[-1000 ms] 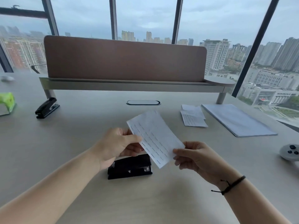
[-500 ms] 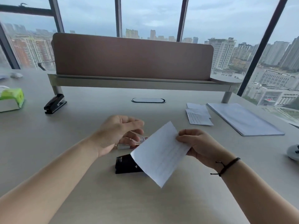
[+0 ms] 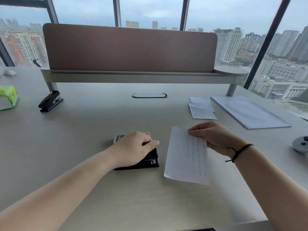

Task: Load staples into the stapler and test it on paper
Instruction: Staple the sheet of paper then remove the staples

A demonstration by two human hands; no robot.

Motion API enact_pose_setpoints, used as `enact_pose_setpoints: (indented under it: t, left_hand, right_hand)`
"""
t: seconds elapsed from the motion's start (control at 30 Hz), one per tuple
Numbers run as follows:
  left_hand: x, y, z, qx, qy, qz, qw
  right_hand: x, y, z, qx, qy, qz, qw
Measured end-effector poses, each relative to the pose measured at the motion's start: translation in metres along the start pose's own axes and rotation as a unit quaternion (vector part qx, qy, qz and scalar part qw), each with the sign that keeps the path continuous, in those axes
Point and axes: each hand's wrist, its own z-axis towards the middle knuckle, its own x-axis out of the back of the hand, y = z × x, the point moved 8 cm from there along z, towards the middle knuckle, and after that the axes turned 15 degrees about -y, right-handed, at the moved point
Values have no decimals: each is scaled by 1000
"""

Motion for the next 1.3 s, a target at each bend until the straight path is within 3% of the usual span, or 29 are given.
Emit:
enact_pose_setpoints:
  t: [0.2, 0.3, 0.8, 1.3]
  left_hand:
    - [-6, 15, 7, -9, -1, 36, 999]
    - [-7, 13, 14, -7, 3, 4, 1000]
    - [-27, 8, 25, 75, -48, 46, 995]
    - [-33, 9, 28, 82, -73, 70, 991]
  right_hand:
    - [-15, 0, 20, -19, -58, -32, 998]
    - [-22, 1, 25, -17, -72, -20, 997]
    - [-31, 5, 27, -18, -49, -46, 998]
    - [-27, 9, 34, -16, -46, -79, 996]
